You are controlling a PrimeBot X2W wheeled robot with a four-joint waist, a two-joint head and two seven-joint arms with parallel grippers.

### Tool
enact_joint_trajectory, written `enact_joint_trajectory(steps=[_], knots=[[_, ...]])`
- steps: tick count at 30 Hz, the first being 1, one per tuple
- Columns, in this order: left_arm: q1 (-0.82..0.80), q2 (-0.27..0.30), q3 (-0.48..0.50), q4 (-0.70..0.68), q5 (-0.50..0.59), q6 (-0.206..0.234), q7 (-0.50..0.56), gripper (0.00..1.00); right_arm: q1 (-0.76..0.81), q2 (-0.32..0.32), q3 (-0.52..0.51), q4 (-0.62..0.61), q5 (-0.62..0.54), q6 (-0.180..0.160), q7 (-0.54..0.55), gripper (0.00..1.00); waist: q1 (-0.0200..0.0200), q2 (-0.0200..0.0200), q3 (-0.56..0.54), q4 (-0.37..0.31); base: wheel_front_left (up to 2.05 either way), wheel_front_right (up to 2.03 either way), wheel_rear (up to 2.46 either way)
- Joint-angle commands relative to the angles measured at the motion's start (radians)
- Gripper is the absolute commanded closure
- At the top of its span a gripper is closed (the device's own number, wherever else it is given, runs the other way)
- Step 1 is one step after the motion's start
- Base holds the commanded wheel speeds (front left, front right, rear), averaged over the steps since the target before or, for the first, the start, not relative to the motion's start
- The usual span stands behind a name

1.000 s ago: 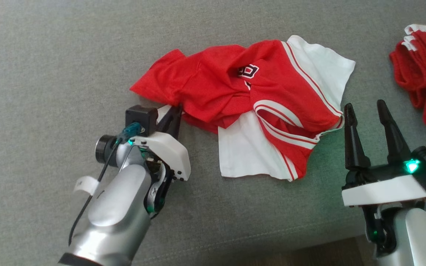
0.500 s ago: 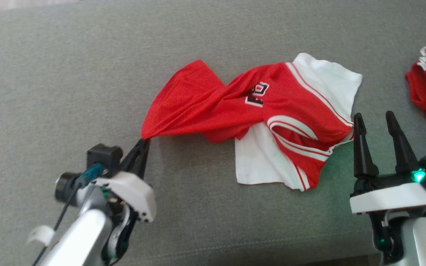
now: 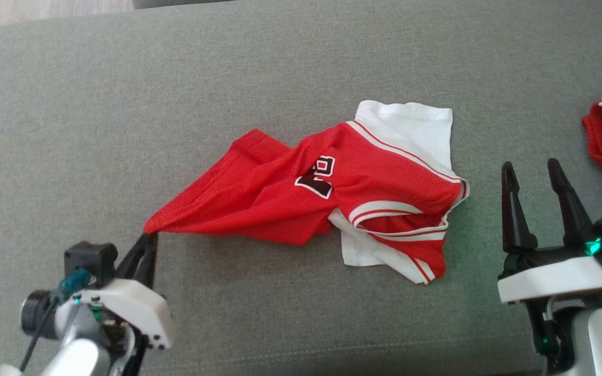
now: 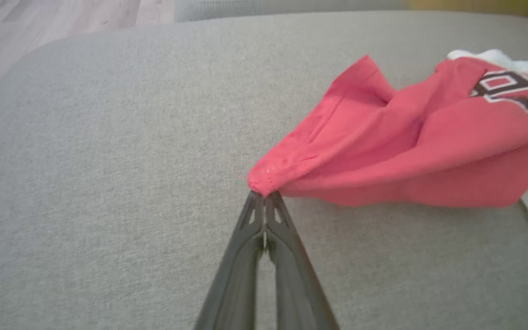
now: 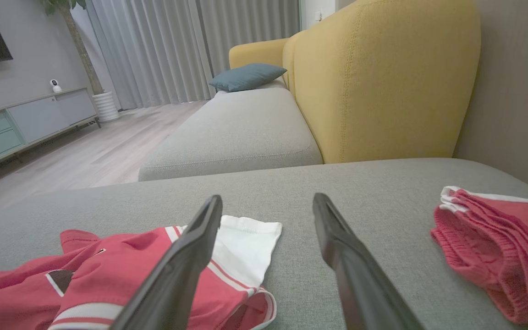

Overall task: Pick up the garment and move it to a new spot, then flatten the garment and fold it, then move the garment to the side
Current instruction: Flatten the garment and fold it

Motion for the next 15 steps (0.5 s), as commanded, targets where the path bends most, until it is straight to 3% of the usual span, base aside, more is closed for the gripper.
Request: enact_joint_trajectory(steps=[1,9,15], knots=[[-0.045,0.009,0.042,-0.038,-0.001,-0.003,-0.02,0.0,0.001,-0.006,0.02,-0.042,-0.007,0.004,0.002,0.0,0.0,-0.0001,-0.001,0.0,0.0,0.0,0.0],[-0.077,-0.085,0.078,-0.026,0.053,0.043,-0.284,0.0,0.001,-0.027,0.034,-0.082,-0.043,0.004,0.028,0.0,0.0,-0.0001,-0.012,0.004,0.0,0.0,0.0],[-0.09,-0.111,0.095,-0.037,0.117,0.071,-0.335,0.0,0.016,-0.035,0.047,-0.103,-0.062,0.004,0.049,0.0,0.0,-0.0001,-0.031,0.008,0.0,0.0,0.0]])
